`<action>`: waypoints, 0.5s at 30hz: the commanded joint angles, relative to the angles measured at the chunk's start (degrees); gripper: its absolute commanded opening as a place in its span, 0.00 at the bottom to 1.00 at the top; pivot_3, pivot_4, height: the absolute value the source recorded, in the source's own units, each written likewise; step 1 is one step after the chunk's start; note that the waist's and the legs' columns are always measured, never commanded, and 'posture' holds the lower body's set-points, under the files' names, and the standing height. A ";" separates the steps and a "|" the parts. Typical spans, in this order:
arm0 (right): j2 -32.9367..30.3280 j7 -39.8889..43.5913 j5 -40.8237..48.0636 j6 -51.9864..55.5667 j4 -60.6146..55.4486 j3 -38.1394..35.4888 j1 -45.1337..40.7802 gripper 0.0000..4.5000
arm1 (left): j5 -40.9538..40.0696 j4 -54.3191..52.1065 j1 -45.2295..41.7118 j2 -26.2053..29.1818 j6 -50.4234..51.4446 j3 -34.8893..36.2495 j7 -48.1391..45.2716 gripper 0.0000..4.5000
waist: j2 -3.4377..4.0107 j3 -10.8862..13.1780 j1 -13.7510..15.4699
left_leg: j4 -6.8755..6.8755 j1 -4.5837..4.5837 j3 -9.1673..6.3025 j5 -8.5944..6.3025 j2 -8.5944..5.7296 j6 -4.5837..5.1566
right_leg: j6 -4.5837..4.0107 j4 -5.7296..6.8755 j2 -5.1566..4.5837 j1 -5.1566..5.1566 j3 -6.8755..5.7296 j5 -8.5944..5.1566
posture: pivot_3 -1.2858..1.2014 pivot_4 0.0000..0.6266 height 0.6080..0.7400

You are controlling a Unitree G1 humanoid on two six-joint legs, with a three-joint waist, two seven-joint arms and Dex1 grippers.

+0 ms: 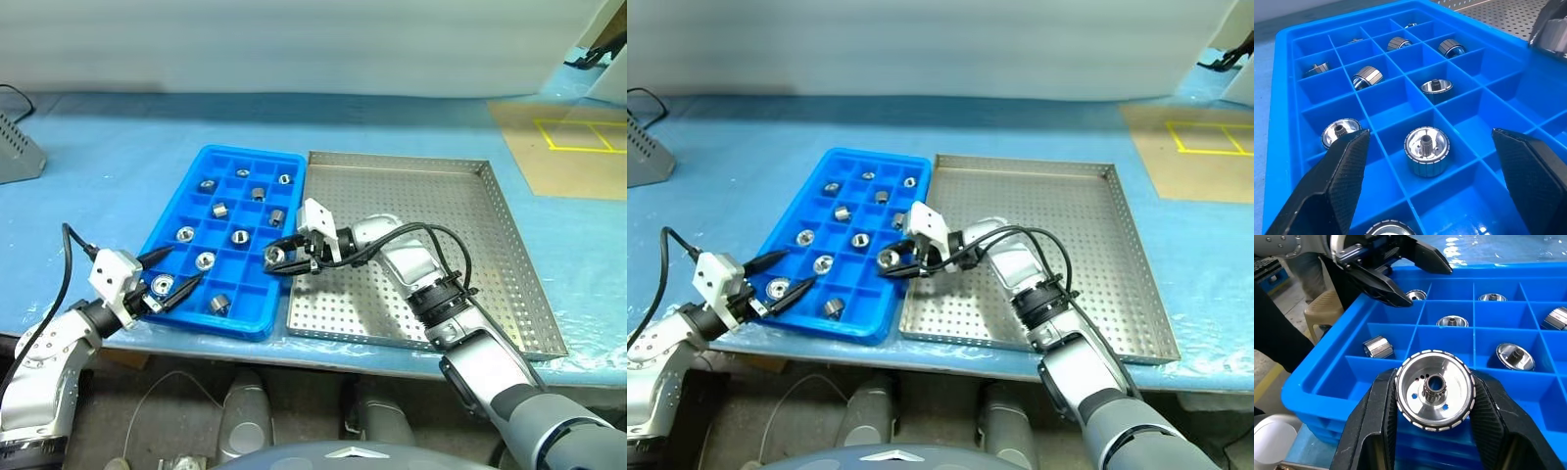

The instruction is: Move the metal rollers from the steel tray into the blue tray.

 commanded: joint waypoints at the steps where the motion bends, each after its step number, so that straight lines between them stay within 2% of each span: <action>1: 0.97 -0.24 1.62 -0.58 -0.86 -2.41 -1.77 0.36 | -0.60 -1.85 1.57 -0.22 -0.63 0.34 0.37 0.94 | 0.00 0.00 0.05 | -0.03 0.00 0.00 0.01 0.00 -0.01 | -0.02 0.00 0.00 -0.02 0.00 -0.01 | 0.61 0.24 1.00; 15: 2.82 1.43 2.51 0.98 0.06 -3.17 -3.60 0.36 | -2.22 -12.12 5.47 -0.15 5.22 1.29 6.08 0.94 | -0.02 0.00 0.23 | -0.11 -0.02 0.00 0.05 0.02 -0.08 | -0.04 0.02 0.02 -0.08 -0.02 -0.04 | 0.64 0.24 1.00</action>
